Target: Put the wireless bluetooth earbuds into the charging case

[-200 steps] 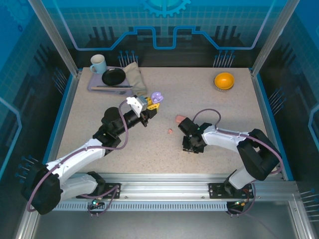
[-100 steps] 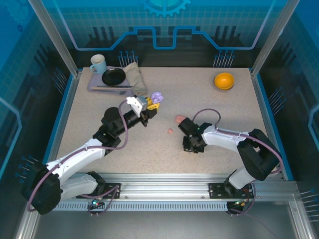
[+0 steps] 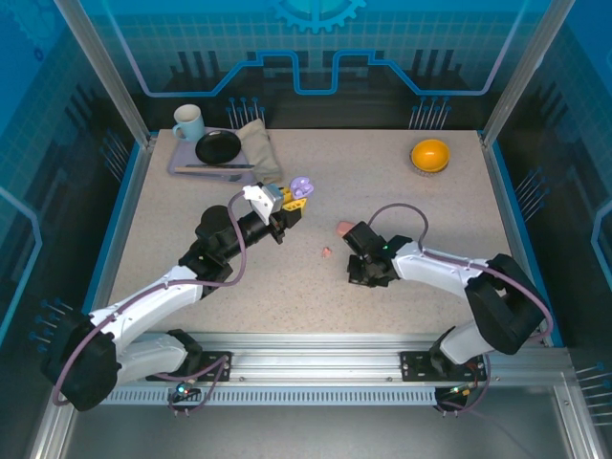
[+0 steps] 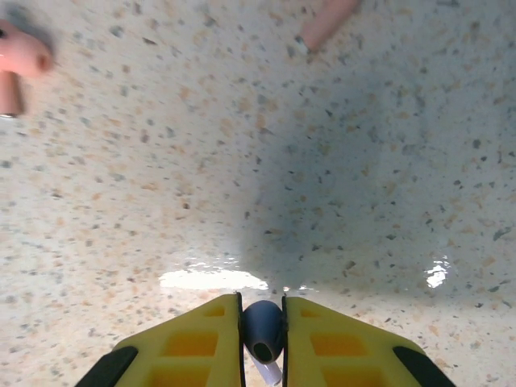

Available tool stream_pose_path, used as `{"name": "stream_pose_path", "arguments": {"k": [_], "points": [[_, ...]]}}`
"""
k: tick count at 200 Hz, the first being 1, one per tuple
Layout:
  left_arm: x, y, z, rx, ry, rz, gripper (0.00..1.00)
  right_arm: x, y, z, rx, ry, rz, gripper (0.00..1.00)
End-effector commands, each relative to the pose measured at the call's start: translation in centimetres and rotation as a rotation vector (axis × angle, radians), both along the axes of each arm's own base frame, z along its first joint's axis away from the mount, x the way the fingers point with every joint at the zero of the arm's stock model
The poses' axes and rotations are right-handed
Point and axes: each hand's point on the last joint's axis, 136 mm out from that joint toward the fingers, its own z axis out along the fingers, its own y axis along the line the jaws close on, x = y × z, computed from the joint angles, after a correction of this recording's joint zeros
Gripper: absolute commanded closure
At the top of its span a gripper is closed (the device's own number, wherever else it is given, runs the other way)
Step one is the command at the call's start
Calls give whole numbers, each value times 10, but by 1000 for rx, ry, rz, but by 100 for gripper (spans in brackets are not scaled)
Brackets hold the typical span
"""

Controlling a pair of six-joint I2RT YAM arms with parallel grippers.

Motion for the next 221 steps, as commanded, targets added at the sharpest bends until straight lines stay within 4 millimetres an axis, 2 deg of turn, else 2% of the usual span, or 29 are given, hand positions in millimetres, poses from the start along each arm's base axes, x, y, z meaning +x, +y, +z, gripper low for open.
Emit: {"name": "stream_pose_path", "arguments": {"k": [1, 23, 54, 76, 86, 91, 121, 179, 221], "points": [[-2, -1, 15, -29, -43, -4, 100, 10, -1, 18, 25, -76, -3, 83], [-1, 0, 14, -26, -43, 4, 100, 17, -1, 36, 66, -125, -11, 82], [0, 2, 15, -21, -45, 19, 100, 32, 0, 70, 131, -219, -14, 82], [1, 3, 14, -14, -42, 28, 100, 47, 2, 102, 190, -298, -13, 81], [2, 3, 14, -13, -42, 31, 100, 50, 1, 110, 207, -319, -8, 81], [2, 3, 13, -11, -40, 33, 100, 58, 5, 129, 237, -362, -4, 81], [4, 4, 13, -5, -41, 46, 100, 74, 8, 176, 312, -471, 15, 81], [10, 3, 10, 10, -34, 61, 100, 95, 12, 246, 438, -620, 51, 80], [12, 0, 11, 11, -32, 49, 100, 102, 21, 294, 533, -747, 106, 80]]}}
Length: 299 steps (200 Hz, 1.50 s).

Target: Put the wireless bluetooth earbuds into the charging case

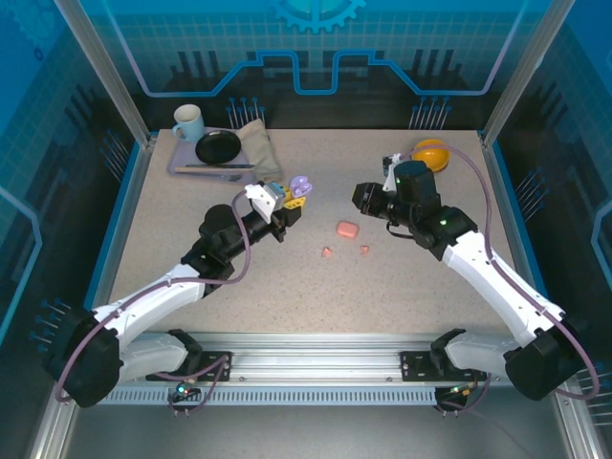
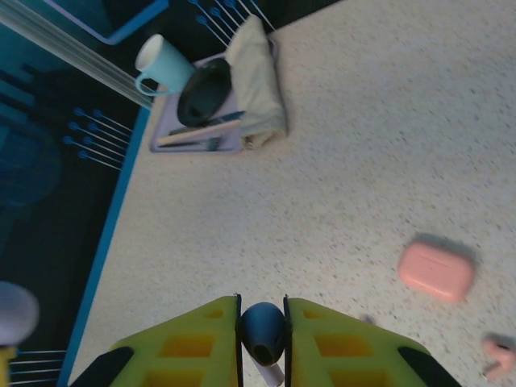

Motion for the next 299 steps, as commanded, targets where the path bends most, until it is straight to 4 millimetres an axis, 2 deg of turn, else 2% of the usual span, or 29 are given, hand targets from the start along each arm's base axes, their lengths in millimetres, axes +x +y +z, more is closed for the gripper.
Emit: {"name": "stream_pose_path", "arguments": {"k": [1, 49, 80, 142, 177, 215, 299], "points": [[2, -3, 21, -9, -55, 0, 100, 4, 8, 53, 80, -157, 61, 80], [1, -8, 27, -13, -63, -28, 100, 3, 22, 108, 164, -360, 151, 81], [0, -11, 30, -20, -58, -48, 100, -2, 32, 135, 214, -485, 215, 81], [0, -15, 41, -44, -51, -70, 100, -9, 53, 158, 289, -613, 321, 81], [1, -18, 45, -49, -40, -82, 100, -14, 66, 158, 306, -629, 373, 81], [0, -20, 50, -59, -37, -96, 100, -20, 83, 149, 290, -629, 434, 81], [3, -20, 53, -61, -37, -96, 100, -23, 95, 123, 269, -585, 471, 82]]}}
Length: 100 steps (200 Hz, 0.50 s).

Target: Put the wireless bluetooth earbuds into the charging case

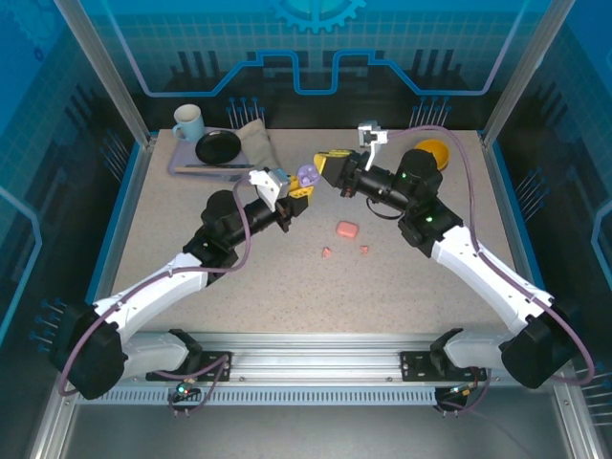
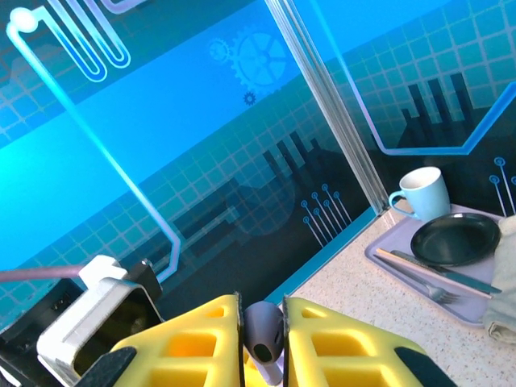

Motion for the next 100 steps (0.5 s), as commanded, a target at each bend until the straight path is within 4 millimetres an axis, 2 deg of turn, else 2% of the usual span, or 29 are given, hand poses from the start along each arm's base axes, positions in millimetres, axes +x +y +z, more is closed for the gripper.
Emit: {"name": "stream_pose_path", "arguments": {"k": [1, 100], "points": [[-2, -4, 21, -28, -33, -26, 100, -6, 8, -6, -7, -24, 35, 82], [-3, -3, 25, -28, -39, -25, 100, -2, 8, -25, -42, 9, 15, 84]]}}
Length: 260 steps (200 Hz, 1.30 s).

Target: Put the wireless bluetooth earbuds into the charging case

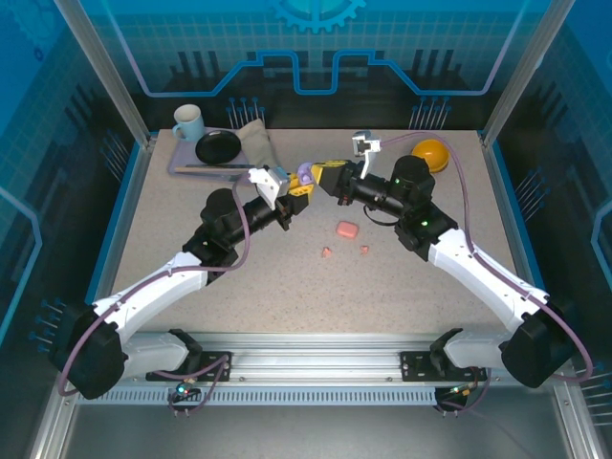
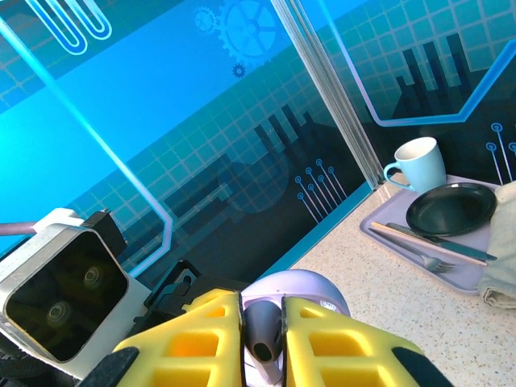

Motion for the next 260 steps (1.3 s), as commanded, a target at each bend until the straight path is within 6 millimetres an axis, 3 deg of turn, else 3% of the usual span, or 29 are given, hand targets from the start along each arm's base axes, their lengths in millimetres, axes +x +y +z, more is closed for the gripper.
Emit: {"name": "stream_pose_path", "arguments": {"k": [1, 108, 174, 190, 221, 260], "points": [[-4, -2, 20, -23, -35, -25, 100, -2, 4, -1, -10, -28, 7, 84], [-6, 0, 19, -23, -40, -20, 100, 11, -6, -15, -46, -2, -48, 86], [-6, 3, 22, -28, -49, -11, 100, 9, -6, -24, -80, -8, -36, 87], [-6, 3, 22, -30, -47, -11, 100, 7, -7, -35, -113, 16, -33, 87], [-6, 3, 21, -32, -42, -11, 100, 6, -9, -41, -140, 20, -41, 84], [-6, 4, 21, -34, -38, -12, 100, 8, -14, -37, -143, 16, -72, 72]]}}
